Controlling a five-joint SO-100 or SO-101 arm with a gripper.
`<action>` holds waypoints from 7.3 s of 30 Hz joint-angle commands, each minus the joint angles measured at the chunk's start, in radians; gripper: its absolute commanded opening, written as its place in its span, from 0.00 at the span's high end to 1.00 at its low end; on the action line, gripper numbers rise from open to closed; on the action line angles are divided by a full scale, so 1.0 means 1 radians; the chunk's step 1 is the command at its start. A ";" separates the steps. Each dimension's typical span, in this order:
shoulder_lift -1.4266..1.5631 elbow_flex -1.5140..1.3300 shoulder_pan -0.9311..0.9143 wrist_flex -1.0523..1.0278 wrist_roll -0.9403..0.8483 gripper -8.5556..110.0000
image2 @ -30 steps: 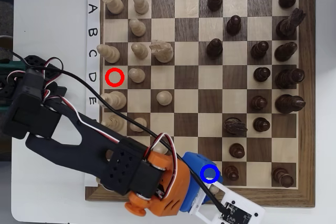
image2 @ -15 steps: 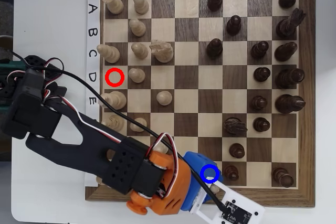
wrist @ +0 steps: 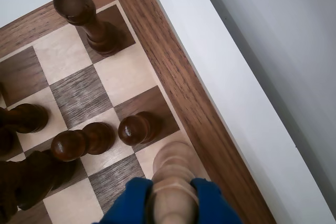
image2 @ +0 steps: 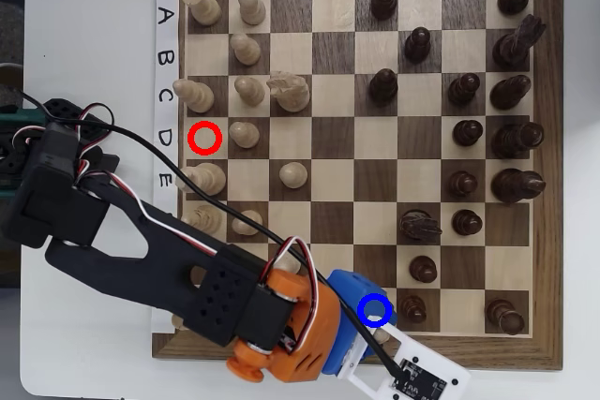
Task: Move the piece to destination
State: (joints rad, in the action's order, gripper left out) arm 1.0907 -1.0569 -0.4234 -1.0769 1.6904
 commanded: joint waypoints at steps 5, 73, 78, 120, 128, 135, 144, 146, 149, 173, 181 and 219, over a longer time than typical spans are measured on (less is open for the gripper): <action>0.095 0.002 0.009 0.014 0.055 0.93; 1.632 -0.356 -0.201 -0.397 -1.327 0.93; 1.703 -0.397 -0.459 -0.492 -1.548 0.92; 2.192 -1.852 -1.138 -0.057 -1.736 0.85; 2.281 -1.977 -1.147 -0.037 -1.756 0.87; 2.335 -2.066 -1.166 -0.012 -1.766 0.90; 2.338 -2.063 -1.155 -0.040 -1.792 0.93; 2.338 -2.065 -1.154 -0.034 -1.793 0.93; 2.338 -2.065 -1.157 -0.032 -1.792 0.93; 2.338 -2.068 -1.224 -0.017 -1.715 0.93; 2.338 -2.069 -1.230 -0.011 -1.724 0.93; 2.336 -2.069 -1.232 -0.011 -1.720 0.93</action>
State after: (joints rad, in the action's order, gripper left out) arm 3.3671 -3.1293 -1.6276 -1.1397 -0.0537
